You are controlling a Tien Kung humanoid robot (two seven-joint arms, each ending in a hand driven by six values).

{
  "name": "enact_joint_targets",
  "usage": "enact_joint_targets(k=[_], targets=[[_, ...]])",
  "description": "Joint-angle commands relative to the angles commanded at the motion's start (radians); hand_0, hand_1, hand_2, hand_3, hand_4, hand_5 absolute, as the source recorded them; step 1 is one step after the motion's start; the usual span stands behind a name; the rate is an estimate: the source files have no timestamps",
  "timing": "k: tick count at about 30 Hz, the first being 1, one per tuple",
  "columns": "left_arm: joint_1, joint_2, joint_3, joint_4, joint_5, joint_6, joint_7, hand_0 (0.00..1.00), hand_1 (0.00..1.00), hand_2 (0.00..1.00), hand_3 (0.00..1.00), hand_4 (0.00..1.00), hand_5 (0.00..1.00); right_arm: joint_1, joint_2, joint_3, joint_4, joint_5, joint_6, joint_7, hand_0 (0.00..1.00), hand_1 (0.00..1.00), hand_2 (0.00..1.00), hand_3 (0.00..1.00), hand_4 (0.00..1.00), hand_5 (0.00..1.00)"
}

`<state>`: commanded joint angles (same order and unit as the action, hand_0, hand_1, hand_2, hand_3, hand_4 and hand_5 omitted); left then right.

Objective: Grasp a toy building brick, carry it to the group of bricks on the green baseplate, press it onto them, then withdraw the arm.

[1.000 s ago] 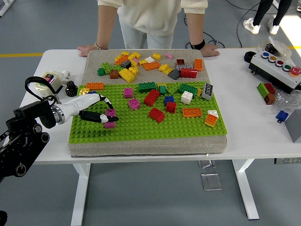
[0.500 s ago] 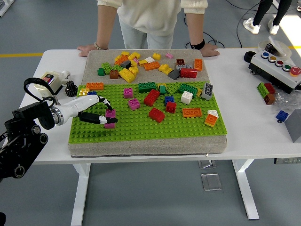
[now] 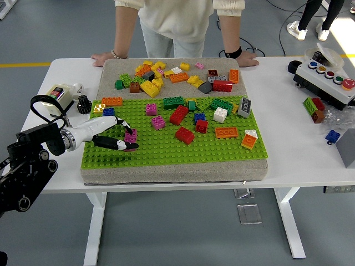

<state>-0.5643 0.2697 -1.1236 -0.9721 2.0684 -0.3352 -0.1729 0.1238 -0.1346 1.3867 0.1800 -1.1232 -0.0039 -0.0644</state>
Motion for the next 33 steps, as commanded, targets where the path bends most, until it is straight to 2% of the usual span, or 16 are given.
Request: enact_joint_targets(k=[14, 26, 29, 33], targets=[[0.005, 0.010, -0.005, -0.008, 0.017, -0.016, 0.003, 0.998, 0.918, 0.887, 0.689, 0.998, 0.807, -0.001, 0.001, -0.002, 0.000, 0.001, -0.001, 0.001, 0.753, 0.674, 0.724, 0.653, 0.911, 0.493], [0.007, 0.008, 0.001, -0.004, 0.015, -0.018, 0.003, 0.998, 0.916, 0.883, 0.686, 0.998, 0.805, -0.002, 0.001, -0.001, 0.000, 0.002, -0.001, 0.001, 0.753, 0.674, 0.725, 0.653, 0.911, 0.492], [0.009, 0.010, -0.013, -0.024, -0.008, -0.005, -0.002, 0.998, 0.905, 0.863, 0.677, 0.998, 0.791, -0.002, 0.000, 0.000, 0.000, 0.002, 0.000, 0.001, 0.753, 0.674, 0.724, 0.653, 0.911, 0.493], [0.008, 0.012, -0.044, -0.074, -0.070, 0.041, -0.016, 0.998, 0.905, 0.863, 0.677, 0.998, 0.791, 0.000, 0.000, 0.002, 0.000, 0.002, 0.000, 0.001, 0.753, 0.674, 0.724, 0.653, 0.911, 0.493]])
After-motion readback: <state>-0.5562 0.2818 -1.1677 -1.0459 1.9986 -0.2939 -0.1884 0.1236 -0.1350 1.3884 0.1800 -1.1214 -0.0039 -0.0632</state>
